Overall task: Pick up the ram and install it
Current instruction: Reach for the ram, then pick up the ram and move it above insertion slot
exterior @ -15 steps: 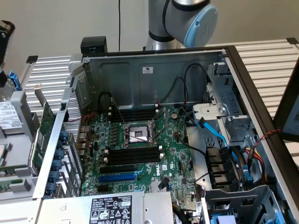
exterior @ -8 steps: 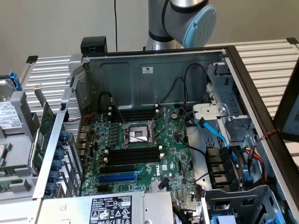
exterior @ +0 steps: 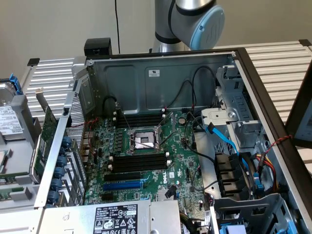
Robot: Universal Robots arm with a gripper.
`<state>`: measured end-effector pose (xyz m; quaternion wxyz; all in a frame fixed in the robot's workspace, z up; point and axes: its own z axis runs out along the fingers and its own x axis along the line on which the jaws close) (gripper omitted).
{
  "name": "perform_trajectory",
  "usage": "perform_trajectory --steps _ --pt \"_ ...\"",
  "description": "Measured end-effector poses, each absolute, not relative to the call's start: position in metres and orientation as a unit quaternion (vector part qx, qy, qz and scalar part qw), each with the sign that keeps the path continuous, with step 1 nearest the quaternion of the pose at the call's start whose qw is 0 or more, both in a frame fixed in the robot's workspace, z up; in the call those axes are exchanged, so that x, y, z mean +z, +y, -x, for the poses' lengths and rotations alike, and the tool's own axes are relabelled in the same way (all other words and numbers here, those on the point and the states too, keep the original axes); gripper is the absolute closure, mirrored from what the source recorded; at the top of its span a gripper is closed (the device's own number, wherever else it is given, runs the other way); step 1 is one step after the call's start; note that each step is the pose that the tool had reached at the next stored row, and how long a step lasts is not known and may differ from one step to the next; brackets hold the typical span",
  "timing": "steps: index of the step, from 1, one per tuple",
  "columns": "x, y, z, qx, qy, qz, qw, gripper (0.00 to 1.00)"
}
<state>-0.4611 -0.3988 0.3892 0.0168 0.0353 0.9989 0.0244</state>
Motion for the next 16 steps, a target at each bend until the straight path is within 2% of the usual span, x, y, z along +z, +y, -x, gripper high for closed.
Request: perform_trajectory --steps 16 --pt "0.3889 -0.3988 0.4684 0.025 1.000 0.010 0.016 0.90"
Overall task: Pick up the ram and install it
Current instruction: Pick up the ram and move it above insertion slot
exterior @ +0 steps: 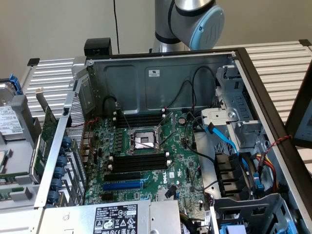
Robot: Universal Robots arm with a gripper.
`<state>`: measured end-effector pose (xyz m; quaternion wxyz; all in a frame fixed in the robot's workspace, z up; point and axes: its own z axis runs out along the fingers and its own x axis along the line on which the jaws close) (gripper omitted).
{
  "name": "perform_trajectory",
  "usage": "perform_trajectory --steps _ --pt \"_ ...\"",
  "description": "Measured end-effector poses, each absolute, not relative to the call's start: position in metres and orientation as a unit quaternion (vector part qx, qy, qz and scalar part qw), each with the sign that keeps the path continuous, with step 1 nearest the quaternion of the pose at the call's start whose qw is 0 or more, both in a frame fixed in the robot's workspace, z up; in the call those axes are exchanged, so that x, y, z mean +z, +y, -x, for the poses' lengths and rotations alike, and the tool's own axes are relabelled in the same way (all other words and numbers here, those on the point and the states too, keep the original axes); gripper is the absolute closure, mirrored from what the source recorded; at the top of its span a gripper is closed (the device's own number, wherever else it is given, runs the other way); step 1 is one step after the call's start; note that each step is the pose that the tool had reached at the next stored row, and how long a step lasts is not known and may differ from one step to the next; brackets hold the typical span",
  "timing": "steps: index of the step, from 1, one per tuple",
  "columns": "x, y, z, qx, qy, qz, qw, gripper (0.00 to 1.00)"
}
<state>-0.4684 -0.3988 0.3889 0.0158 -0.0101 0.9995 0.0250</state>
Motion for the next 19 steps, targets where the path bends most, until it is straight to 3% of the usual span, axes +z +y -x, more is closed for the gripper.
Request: perform_trajectory --steps 13,19 --pt "0.3883 -0.3988 0.4685 0.025 0.991 0.128 0.012 0.90" --pt "0.3882 -0.3988 0.4686 0.018 0.983 0.181 0.009 0.90"
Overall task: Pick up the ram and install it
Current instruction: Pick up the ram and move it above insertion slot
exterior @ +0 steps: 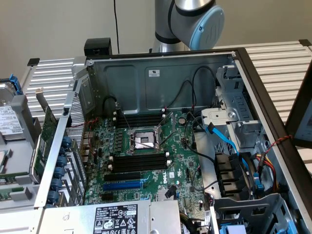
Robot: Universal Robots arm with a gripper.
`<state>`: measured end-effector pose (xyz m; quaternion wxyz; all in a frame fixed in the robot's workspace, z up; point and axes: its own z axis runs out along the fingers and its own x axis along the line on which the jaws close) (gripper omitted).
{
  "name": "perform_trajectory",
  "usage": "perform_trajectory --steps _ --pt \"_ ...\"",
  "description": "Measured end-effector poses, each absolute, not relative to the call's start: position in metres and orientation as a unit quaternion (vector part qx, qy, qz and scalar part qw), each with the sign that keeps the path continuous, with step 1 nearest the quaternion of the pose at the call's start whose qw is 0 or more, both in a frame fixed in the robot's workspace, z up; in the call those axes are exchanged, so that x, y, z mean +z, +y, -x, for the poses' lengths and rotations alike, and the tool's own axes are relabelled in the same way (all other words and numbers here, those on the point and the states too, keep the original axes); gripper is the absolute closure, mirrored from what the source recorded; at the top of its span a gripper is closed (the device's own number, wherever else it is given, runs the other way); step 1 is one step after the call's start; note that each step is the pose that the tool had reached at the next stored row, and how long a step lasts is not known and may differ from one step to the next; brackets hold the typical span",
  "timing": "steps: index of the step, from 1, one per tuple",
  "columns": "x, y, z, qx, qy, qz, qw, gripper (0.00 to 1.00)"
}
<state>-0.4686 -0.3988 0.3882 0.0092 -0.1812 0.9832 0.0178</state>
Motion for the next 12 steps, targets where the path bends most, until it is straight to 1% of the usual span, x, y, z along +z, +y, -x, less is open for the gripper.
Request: perform_trajectory --steps 12 --pt "0.3879 -0.3988 0.4688 0.005 0.958 0.287 0.004 0.90"
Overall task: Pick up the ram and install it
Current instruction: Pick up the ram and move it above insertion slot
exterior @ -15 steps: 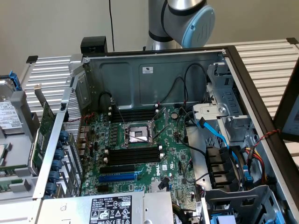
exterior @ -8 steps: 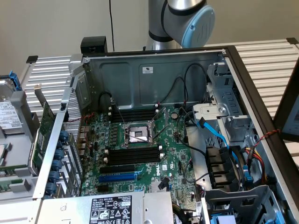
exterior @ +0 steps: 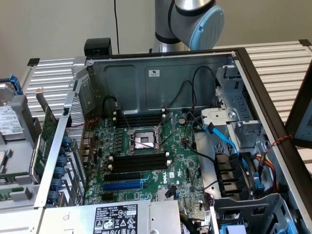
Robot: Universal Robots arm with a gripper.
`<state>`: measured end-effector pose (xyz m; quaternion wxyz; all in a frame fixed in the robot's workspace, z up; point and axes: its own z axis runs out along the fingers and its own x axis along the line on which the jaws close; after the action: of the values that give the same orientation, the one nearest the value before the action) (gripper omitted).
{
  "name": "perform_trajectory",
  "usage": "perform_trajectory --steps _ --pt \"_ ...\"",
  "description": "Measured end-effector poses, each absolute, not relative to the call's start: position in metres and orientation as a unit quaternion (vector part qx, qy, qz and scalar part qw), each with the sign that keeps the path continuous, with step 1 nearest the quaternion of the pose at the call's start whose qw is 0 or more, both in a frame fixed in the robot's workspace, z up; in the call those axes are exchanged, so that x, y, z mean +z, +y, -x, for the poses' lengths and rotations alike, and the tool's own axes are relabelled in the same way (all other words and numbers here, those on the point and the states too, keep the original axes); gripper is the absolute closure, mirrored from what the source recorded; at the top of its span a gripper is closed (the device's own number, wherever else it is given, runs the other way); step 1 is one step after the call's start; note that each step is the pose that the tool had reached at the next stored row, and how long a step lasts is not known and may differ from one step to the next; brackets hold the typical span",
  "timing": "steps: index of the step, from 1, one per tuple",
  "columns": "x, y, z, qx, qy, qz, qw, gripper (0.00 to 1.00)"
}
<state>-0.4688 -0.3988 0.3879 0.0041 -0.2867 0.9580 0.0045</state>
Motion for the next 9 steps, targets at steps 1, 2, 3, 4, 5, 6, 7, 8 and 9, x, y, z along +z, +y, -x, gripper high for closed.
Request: perform_trajectory --steps 1,2,3,4,5,6,7,8,9 --pt "0.3880 -0.3988 0.4688 0.004 0.955 0.295 0.004 0.90" --pt "0.3879 -0.3988 0.4689 0.003 0.953 0.304 0.003 0.90" --pt "0.3879 -0.3988 0.4689 0.002 0.950 0.313 0.003 0.90" --pt "0.3879 -0.3988 0.4689 0.002 0.947 0.321 0.003 0.90" --pt "0.3879 -0.3988 0.4689 0.001 0.944 0.330 0.002 0.90" --pt "0.3879 -0.3988 0.4689 0.000 0.941 0.338 0.002 0.90" --pt "0.3878 -0.3988 0.4689 0.000 0.938 0.347 0.002 0.90" --pt "0.3878 -0.3988 0.4689 -0.001 0.935 0.356 0.002 0.90" --pt "0.3878 -0.3988 0.4689 -0.001 0.931 0.364 0.002 0.90"
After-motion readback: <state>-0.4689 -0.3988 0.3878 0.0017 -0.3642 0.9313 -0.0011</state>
